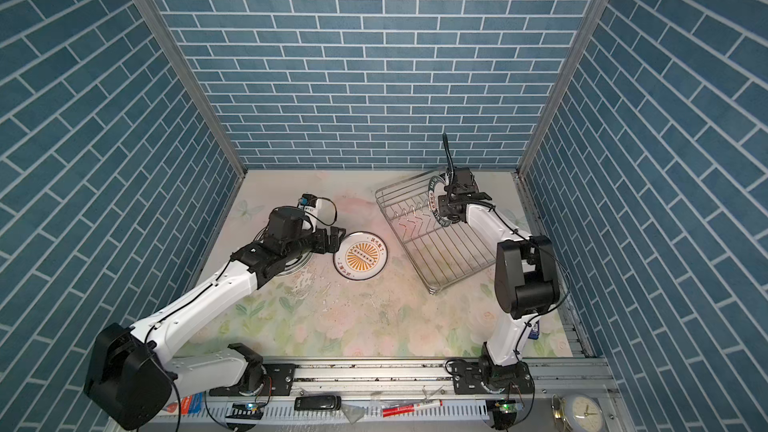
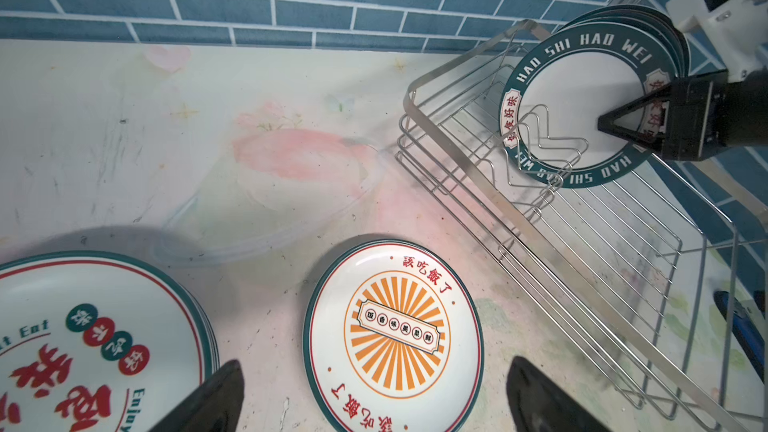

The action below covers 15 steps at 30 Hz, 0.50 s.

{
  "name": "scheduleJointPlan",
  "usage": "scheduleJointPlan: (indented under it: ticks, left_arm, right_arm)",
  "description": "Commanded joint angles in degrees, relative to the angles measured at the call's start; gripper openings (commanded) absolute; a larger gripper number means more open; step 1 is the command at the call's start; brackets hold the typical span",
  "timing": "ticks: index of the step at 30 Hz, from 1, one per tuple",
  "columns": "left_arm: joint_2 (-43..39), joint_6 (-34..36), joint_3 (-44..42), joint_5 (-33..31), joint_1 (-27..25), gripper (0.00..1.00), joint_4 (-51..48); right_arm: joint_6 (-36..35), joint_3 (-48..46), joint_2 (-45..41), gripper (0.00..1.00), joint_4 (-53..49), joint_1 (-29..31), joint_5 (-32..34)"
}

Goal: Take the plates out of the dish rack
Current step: 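Grasp the green-rimmed plate rim with the right gripper and lift it out of the rack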

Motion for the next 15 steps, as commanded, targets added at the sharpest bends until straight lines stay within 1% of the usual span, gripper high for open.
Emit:
scheduleJointPlan:
  ticks: [1,5,9,12,15]
  left_arm:
    - [-0.7,0.1,-0.8,4.3,-0.1,0.99,2.6]
    - [1.2,1.0,0.6,9.5,-0.2,0.99,1.7]
    - [3.1,0.5,1.8,8.7,-0.1,0.99,0.2]
    - [4.9,-1.5,3.4,7.1,-0.2,0.99,-1.9]
    - [7.2,-0.9,5.9,8.5,-0.1,0.99,-4.3]
  right_arm:
    - [-0.1,-1.5,-3.5,0.10,3.7,-0.1,0.0]
    - [-1.6,-3.0,-5.9,0.05,5.0,-0.1,-0.2]
    - [-2.4,-5.0,-9.1,0.02,6.3,-0.1,0.3]
    - [-2.6,-6.1,-12.1,0.02,6.7,0.0,0.3]
    - [-2.4,-7.3,-16.0,0.00,7.1,0.2,0.0]
